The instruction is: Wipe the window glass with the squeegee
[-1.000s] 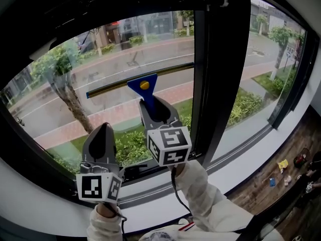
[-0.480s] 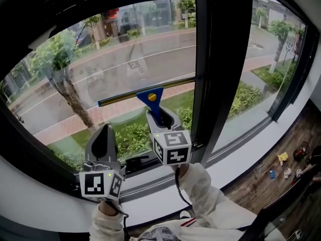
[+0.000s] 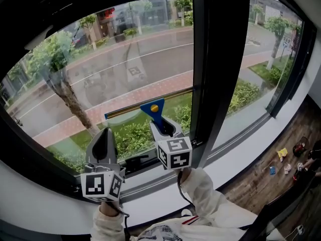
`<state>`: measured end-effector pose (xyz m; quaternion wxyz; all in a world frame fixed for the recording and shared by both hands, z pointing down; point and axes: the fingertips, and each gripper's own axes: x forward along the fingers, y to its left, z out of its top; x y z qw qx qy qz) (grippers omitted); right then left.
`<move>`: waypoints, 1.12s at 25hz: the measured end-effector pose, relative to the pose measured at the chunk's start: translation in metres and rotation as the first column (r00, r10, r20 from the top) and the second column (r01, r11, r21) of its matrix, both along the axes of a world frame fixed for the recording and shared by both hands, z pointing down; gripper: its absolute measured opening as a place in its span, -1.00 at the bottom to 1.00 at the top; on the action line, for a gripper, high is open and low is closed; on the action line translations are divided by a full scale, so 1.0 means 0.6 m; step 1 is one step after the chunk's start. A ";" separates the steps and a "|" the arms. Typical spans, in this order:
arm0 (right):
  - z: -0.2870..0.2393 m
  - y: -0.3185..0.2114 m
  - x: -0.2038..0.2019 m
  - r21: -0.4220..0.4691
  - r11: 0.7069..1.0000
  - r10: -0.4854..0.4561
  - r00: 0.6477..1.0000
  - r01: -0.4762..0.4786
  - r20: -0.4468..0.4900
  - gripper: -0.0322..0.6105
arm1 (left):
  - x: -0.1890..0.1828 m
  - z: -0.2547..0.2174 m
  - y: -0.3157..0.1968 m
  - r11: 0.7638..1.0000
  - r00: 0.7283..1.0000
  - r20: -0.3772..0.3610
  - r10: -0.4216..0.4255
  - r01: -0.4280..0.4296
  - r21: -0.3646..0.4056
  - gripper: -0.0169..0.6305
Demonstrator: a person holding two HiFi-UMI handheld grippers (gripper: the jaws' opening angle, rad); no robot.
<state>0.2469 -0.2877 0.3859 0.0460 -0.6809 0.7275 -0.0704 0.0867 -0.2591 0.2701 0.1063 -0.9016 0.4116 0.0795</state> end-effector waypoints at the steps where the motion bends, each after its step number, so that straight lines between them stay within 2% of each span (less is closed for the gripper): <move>1: 0.008 0.001 0.000 -0.008 1.000 -0.001 1.000 0.001 0.000 -0.46 | 0.001 0.002 -0.001 1.000 1.000 0.001 0.001 -0.001 -0.004 -0.95; 21: 0.193 0.013 -0.003 -0.120 0.992 -0.028 0.999 0.024 -0.028 -0.46 | 0.046 0.096 -0.016 0.994 0.998 0.055 0.030 -0.024 -0.106 -0.95; 28: 0.273 0.020 -0.007 -0.204 0.978 -0.053 0.998 0.045 -0.034 -0.46 | 0.049 0.121 -0.016 0.992 0.996 0.079 0.032 -0.022 -0.126 -0.95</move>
